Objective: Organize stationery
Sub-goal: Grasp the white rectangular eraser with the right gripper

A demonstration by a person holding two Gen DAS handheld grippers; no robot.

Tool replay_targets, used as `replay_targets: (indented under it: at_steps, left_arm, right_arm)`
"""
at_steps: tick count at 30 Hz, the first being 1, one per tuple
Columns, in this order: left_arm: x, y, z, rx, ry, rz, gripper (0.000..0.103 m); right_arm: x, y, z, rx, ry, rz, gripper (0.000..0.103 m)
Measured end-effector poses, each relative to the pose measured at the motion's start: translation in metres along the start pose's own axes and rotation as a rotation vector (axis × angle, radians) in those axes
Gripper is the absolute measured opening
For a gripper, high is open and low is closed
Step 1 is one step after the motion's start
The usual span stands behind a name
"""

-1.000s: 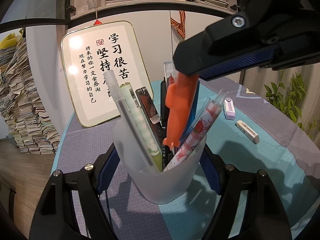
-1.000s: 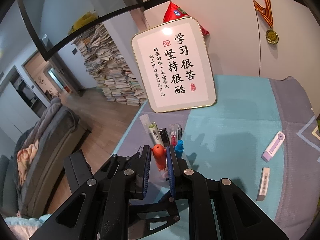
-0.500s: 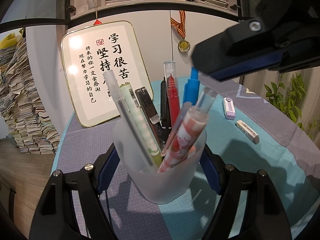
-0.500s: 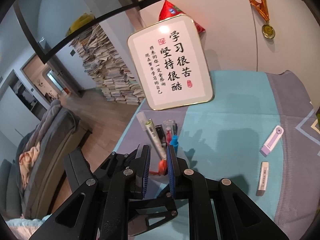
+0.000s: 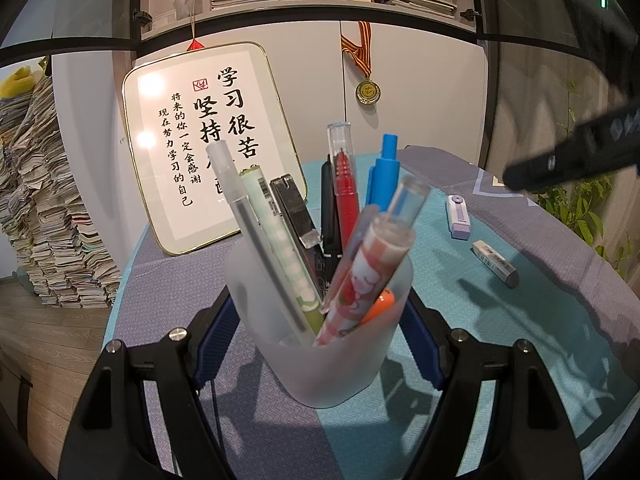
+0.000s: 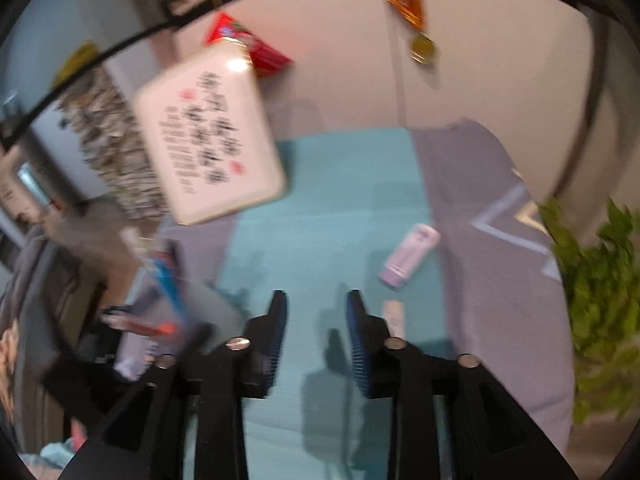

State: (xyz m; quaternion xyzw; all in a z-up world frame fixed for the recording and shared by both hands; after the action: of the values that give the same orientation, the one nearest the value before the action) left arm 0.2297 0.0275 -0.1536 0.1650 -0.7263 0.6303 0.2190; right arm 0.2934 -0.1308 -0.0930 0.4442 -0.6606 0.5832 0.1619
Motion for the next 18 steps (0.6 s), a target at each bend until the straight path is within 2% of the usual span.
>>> replay_targets:
  at_steps: [4, 8, 18]
  left_arm:
    - [0.0, 0.0, 0.0, 0.0, 0.0, 0.0, 0.076]
    - [0.0, 0.0, 0.0, 0.001, 0.001, -0.002, 0.076]
    - [0.0, 0.0, -0.001, 0.001, 0.001, -0.002, 0.076]
  right_arm:
    - [-0.02, 0.007, 0.032, -0.035, 0.106, -0.068, 0.038]
    - [-0.042, 0.011, 0.044, -0.016, 0.176, -0.136, 0.038]
    - [-0.072, 0.013, 0.055, -0.014, 0.191, -0.198, 0.038]
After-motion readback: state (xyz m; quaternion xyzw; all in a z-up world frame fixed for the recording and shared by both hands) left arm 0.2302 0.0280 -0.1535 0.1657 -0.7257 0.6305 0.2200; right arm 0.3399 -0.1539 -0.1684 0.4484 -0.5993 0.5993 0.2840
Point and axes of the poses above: each gripper's, at about its wrist camera, not at the fingertips, and x roughly against the way its jaws point, z to its right, y to its underside, the point moved 5 cm from there along -x, roughly the way its jaws point, and after that the axes turned 5 degrees about -y, right-handed, at the moved point
